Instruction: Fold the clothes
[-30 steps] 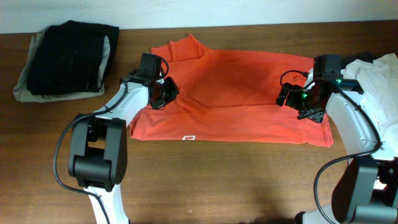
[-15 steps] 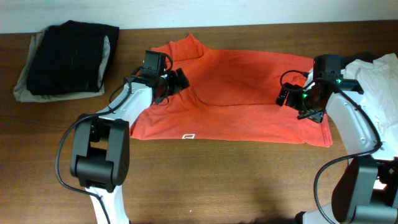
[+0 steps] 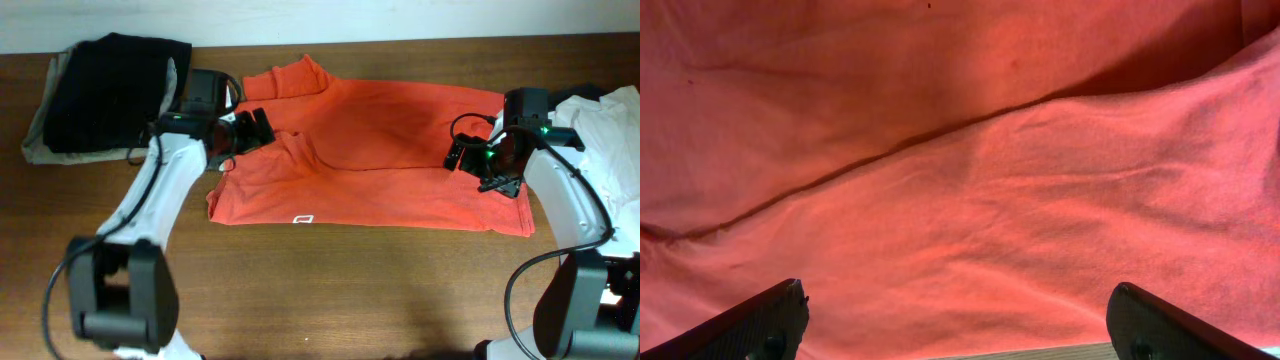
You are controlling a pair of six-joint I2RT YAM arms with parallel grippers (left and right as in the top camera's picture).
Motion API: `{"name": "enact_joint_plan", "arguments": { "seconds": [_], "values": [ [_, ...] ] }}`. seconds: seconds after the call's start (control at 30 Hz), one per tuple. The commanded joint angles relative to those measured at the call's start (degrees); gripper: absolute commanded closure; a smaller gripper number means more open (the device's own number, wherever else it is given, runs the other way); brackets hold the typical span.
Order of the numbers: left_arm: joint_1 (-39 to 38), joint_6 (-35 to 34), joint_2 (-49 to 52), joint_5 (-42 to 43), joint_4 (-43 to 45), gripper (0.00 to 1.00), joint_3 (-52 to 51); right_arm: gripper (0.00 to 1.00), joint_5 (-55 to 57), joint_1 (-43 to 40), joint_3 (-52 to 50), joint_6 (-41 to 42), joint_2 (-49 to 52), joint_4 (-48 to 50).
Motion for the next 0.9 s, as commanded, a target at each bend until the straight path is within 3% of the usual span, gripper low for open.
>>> {"name": "enact_joint_plan", "arguments": {
  "seconds": [0.0, 0.07, 0.1, 0.17, 0.23, 0.27, 0.43, 0.6, 0.67, 0.87],
  "values": [
    [-0.8, 4.7, -1.1, 0.5, -5.5, 0.11, 0.2, 0.01, 1.0, 0.4, -0.4, -0.4, 0.3, -0.1],
    [-1.8, 4.7, 0.2, 0.5, -8.2, 0.6, -0.5, 0.05, 1.7, 0.4, -0.4, -0.4, 0.3, -0.5],
    [-2.6, 5.5, 1.1, 0.4, -8.7, 0.8, -1.0, 0.21, 2.0, 0.4, -0.4, -0.4, 0.3, -1.2],
    [-3.7, 6.2, 2.6, 0.2, -8.8, 0.99, -1.4, 0.52, 2.4, 0.4, -0.4, -0.4, 0.3, -2.4],
    [-4.4, 6.2, 3.9, 0.1, -8.7, 0.99, -1.4, 0.79, 4.1, 0.4, -0.4, -0.4, 0.3, -3.5],
    [-4.6, 6.2, 4.7, -0.3, -8.7, 0.99, -1.4, 0.84, 6.1, 0.4, -0.4, -0.3, 0.3, -4.2],
    [-4.0, 6.2, 8.1, -2.7, -11.0, 0.99, -1.4, 0.89, 15.6, 0.0, -0.6, 5.9, 0.3, -6.8],
    [-3.9, 6.2, 10.6, -3.5, -11.6, 0.99, -2.6, 0.9, 16.0, -0.9, -3.0, 6.5, 0.3, -6.3],
    [-3.9, 6.2, 11.7, -4.1, -11.7, 1.0, -2.9, 0.96, 16.2, -1.8, -4.8, 6.8, 0.3, -5.2],
    [-3.9, 6.2, 13.5, -5.8, -11.7, 0.99, -2.9, 0.96, 14.7, -4.6, -8.5, 8.5, 0.3, -1.6]
  ]
}}
